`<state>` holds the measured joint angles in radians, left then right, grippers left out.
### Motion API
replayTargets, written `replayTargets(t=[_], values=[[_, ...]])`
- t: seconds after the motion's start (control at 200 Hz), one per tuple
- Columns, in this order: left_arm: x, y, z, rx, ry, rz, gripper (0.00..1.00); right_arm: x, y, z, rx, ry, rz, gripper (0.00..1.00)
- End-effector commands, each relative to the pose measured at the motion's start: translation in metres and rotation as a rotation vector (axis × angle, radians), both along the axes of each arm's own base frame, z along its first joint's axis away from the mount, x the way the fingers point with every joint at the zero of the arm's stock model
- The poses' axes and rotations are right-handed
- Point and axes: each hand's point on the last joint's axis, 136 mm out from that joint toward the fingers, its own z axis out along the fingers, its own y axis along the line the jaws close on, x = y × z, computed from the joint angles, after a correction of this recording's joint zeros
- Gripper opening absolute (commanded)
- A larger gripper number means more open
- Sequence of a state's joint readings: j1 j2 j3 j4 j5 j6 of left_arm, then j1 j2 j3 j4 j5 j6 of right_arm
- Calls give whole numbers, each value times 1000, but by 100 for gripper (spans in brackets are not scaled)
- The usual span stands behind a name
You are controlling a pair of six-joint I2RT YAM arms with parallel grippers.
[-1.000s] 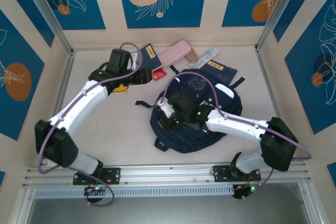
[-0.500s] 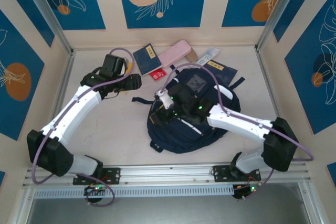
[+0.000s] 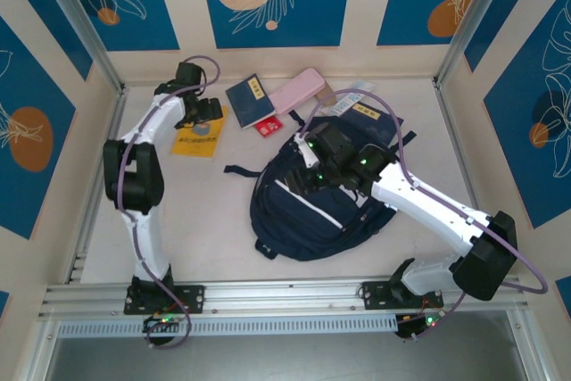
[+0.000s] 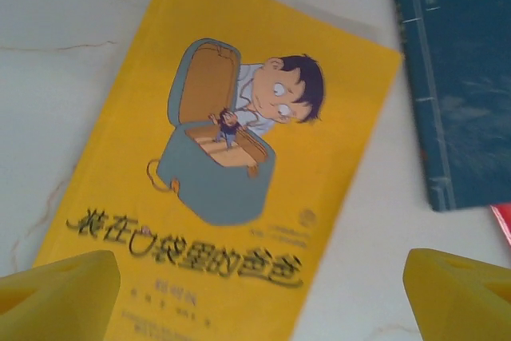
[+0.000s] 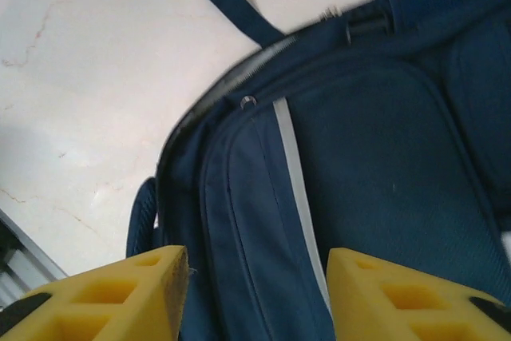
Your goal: Pack books, pencil case, and school supplies into a backpack
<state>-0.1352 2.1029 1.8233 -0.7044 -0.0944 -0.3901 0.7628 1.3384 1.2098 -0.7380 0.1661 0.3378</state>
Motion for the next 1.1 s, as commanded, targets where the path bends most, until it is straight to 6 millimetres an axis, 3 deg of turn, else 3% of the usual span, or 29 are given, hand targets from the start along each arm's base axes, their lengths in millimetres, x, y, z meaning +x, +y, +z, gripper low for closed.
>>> replayTargets(t=[0.0,0.085,0.195,0.355,0.525,0.635,0.79,0.98,1.095], values=[[22,-12,-14,-93,19,-66,90,-7,-12,-1,23,158,-103,48],[29,-19,-38,-177,47,-49,90,-10,-15,-4,43,218,-118,48],[22,-26,-67,-240,119,-28,88,-9,-19,-6,35,224,-123,49],[-9,-30,-99,-283,251,42,86,-3,-19,-5,44,215,-122,51],[-50,-30,-109,-265,318,80,86,4,-12,-2,66,209,-112,51],[-88,-34,-116,-235,383,98,85,8,-9,-3,72,215,-114,52],[-150,-55,-117,-235,440,90,83,6,-6,-15,67,280,-122,52],[-254,-72,-124,-300,537,172,82,3,13,-18,128,357,-96,52],[-298,-90,-107,-357,526,137,81,-1,32,-21,136,403,-53,52]])
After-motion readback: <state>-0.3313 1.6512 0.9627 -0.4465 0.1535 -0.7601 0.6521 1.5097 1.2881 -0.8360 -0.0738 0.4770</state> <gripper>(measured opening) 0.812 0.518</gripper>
